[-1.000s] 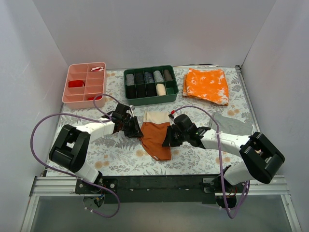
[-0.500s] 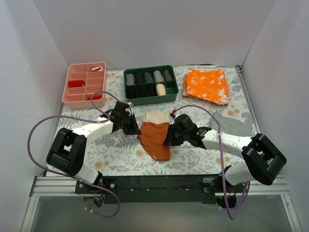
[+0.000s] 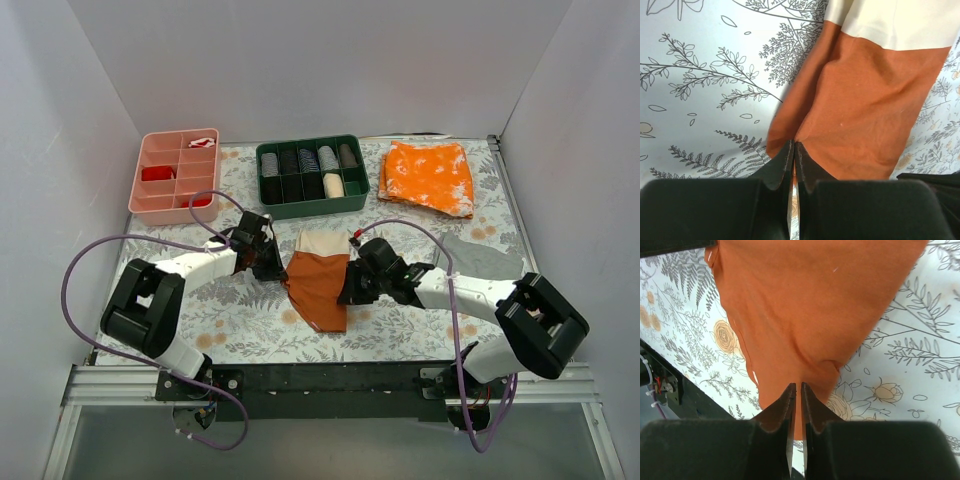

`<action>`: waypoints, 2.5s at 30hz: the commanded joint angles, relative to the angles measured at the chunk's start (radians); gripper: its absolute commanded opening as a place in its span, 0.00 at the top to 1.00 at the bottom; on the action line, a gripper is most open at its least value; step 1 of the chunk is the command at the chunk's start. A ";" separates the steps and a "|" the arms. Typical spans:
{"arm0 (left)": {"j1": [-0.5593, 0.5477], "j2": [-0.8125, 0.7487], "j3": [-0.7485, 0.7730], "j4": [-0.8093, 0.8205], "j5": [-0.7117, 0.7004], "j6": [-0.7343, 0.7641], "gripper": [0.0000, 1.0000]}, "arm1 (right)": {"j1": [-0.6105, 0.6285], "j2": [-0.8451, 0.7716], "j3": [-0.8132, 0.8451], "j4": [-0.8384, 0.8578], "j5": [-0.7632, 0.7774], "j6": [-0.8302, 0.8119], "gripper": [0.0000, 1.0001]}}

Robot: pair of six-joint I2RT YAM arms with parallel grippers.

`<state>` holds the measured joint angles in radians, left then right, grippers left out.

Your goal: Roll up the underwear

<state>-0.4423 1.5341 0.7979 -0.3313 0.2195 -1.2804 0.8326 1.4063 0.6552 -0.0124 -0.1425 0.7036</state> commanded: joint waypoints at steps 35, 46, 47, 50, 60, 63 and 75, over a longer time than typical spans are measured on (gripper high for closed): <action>-0.136 -0.229 -0.169 -0.032 -0.008 -0.234 1.00 | 0.112 -0.154 -0.082 -0.377 -0.031 -0.119 0.88; -0.142 -0.241 -0.123 -0.130 -0.187 -0.221 0.89 | 0.112 -0.201 0.021 -0.322 -0.013 -0.113 0.81; -0.141 -0.241 -0.108 -0.140 -0.203 -0.214 0.89 | 0.112 -0.201 0.027 -0.319 0.007 -0.112 0.80; -0.141 -0.212 -0.049 -0.164 -0.239 -0.178 0.64 | 0.111 -0.182 0.049 -0.316 0.017 -0.116 0.80; -0.029 -0.074 0.170 -0.118 -0.174 -0.080 0.43 | 0.108 -0.096 0.070 -0.238 0.015 -0.105 0.81; 0.030 0.023 0.239 -0.069 -0.109 -0.043 0.49 | 0.108 -0.078 0.063 -0.203 -0.008 -0.093 0.82; 0.062 0.173 0.268 0.028 0.017 -0.004 0.66 | 0.108 -0.032 0.064 -0.172 -0.020 -0.076 0.82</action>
<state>-0.3775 1.7351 1.0668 -0.3565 0.1734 -1.3121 0.9382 1.3537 0.6865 -0.2253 -0.1459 0.6216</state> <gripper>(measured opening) 0.350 0.184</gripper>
